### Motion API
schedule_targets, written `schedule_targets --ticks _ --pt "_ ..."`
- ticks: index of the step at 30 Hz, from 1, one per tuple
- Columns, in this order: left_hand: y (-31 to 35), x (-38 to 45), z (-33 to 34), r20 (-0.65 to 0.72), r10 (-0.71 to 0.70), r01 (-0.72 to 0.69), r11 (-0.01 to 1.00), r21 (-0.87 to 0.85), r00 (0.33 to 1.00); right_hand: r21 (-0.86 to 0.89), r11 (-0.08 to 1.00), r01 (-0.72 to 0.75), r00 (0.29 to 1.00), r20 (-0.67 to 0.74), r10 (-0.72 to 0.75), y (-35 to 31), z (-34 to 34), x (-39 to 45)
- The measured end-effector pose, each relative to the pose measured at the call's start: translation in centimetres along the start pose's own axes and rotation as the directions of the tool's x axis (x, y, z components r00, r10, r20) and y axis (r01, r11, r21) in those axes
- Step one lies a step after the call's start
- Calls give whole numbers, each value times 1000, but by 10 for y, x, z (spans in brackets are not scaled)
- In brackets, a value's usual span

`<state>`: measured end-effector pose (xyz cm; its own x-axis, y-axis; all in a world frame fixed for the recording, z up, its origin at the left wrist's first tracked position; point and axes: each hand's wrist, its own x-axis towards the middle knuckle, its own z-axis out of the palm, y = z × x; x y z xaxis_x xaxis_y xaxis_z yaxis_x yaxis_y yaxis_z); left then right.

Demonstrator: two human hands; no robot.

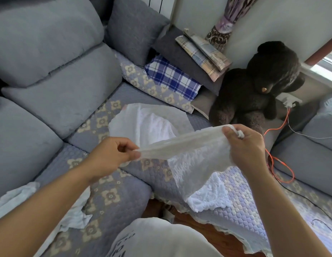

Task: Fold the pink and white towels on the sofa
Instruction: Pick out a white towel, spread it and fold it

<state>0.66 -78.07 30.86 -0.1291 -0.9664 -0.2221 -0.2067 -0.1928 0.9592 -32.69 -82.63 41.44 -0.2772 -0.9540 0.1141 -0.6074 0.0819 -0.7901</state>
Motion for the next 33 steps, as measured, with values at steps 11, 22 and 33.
schedule_targets --ticks 11,22,33 --pt "57 15 43 146 160 -170 983 63 976 428 898 -98 967 255 -16 -22 13 -3" --pt "96 31 57 93 134 -107 962 -253 987 -30 942 334 699 678 -226 -58 41 -11" --pt "38 4 111 -354 403 -344 913 219 844 28 969 245 822 525 -223 -91 31 -3"
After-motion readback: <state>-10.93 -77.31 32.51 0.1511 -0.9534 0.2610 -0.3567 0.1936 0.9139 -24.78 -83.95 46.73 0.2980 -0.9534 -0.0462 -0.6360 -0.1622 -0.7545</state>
